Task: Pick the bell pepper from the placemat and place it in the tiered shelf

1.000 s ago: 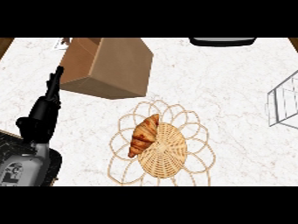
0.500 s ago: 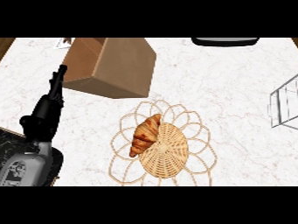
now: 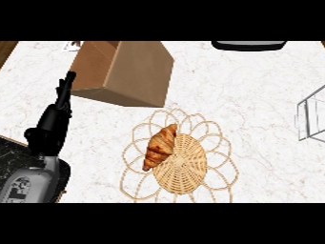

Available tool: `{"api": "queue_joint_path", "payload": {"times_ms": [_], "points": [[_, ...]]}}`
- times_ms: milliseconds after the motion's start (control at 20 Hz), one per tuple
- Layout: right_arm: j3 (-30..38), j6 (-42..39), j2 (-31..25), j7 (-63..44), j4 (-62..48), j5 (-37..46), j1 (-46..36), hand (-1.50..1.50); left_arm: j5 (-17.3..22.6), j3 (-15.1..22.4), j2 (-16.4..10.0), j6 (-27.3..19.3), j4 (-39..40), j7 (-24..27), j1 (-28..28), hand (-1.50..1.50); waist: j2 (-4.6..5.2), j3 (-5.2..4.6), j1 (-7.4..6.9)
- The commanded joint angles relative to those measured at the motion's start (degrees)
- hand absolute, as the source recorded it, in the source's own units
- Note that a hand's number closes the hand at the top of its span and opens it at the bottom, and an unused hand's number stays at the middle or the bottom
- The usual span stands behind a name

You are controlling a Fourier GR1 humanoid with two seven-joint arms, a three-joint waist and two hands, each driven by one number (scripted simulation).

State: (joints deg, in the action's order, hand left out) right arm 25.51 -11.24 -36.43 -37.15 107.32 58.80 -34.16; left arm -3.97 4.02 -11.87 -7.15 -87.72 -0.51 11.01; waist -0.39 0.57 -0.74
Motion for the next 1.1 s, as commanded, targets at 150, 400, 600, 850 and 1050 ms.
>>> {"api": "queue_joint_path", "payload": {"times_ms": [150, 400, 600, 850, 1050], "points": [[8.54, 13.64, 6.31, 6.28, -4.3, -9.14, -0.48, 1.5, 0.26, 3.35, 3.1, 2.12, 4.59, 0.12, -2.56, 0.0, 0.61, -0.45, 1.12], [9.92, 14.15, 3.32, 8.86, -9.28, -12.26, -2.39, 1.5, 0.63, 2.44, 2.52, 3.31, 3.87, -0.26, -2.36, 0.0, 0.45, -0.56, 0.88], [11.58, 18.31, 2.91, 15.32, -15.09, -13.47, 0.64, 1.5, 0.48, 2.77, 2.28, 4.1, 1.03, -0.19, -5.05, 0.0, 0.43, -0.53, 0.43], [12.22, 19.65, -1.24, 11.61, -21.2, -3.76, 4.37, 1.5, 1.05, 1.02, 2.13, 4.23, 3.81, -0.59, -0.97, 0.0, 0.88, -0.6, 1.4], [13.12, 21.88, 0.2, 8.92, -20.89, -2.65, 5.67, -1.5, 1.88, 0.26, 1.62, 5.85, 4.9, -1.27, -0.35, 0.0, 0.56, -0.59, 1.24]]}}
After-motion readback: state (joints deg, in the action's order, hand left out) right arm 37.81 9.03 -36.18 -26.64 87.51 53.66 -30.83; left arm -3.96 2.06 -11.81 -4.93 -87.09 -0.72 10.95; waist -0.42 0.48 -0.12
